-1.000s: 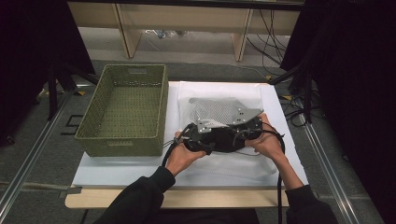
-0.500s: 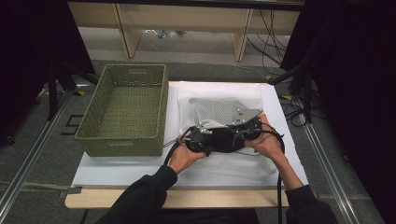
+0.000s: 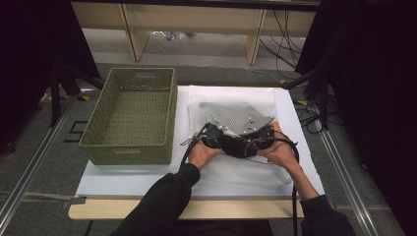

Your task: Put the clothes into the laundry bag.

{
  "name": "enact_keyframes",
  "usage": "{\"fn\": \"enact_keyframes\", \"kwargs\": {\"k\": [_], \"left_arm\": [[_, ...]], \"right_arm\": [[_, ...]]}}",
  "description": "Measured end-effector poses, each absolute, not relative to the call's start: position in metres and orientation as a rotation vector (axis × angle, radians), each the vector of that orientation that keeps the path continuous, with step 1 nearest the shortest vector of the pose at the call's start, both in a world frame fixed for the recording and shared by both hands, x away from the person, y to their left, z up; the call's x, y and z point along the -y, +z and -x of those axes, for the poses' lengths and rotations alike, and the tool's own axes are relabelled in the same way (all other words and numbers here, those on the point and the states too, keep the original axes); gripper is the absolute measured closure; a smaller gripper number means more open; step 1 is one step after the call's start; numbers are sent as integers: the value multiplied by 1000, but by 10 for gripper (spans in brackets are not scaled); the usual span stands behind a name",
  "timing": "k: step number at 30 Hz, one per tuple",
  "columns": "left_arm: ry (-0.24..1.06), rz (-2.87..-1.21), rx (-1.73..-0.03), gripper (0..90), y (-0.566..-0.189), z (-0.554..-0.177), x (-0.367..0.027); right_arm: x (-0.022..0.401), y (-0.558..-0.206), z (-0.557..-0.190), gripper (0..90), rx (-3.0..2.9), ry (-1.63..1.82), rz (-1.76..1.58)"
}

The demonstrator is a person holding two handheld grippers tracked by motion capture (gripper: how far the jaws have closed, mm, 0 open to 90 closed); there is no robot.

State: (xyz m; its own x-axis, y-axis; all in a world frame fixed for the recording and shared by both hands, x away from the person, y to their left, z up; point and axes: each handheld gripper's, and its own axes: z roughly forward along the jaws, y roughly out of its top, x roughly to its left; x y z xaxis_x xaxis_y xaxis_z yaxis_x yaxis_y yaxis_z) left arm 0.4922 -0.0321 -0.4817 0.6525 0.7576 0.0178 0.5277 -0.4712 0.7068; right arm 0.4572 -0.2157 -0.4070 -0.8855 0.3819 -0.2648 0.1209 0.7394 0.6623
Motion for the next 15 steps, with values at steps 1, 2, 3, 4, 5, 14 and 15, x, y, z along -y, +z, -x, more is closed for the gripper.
{"fn": "enact_keyframes", "kwargs": {"k": [1,2,3,4,5,14,15], "left_arm": [[431,-2181,-999,878,-481,-493,31],[414,-2178,-997,873,-481,-494,30],[391,-2169,-1001,854,-481,-491,30],[379,-2196,-984,790,-480,-490,28],[378,-2197,-971,790,-478,-486,26],[308,-2200,-898,542,-459,-439,-9],[282,-2197,-913,511,-458,-435,-14]], "right_arm": [[216,-407,-456,895,-2554,927,-406],[215,-408,-456,895,-2556,920,-401],[215,-408,-456,894,-2563,921,-405],[214,-409,-456,894,-2570,920,-402],[214,-409,-456,894,-2570,920,-402],[213,-414,-456,894,-2582,913,-414],[213,-414,-456,894,-2585,914,-410]]}}
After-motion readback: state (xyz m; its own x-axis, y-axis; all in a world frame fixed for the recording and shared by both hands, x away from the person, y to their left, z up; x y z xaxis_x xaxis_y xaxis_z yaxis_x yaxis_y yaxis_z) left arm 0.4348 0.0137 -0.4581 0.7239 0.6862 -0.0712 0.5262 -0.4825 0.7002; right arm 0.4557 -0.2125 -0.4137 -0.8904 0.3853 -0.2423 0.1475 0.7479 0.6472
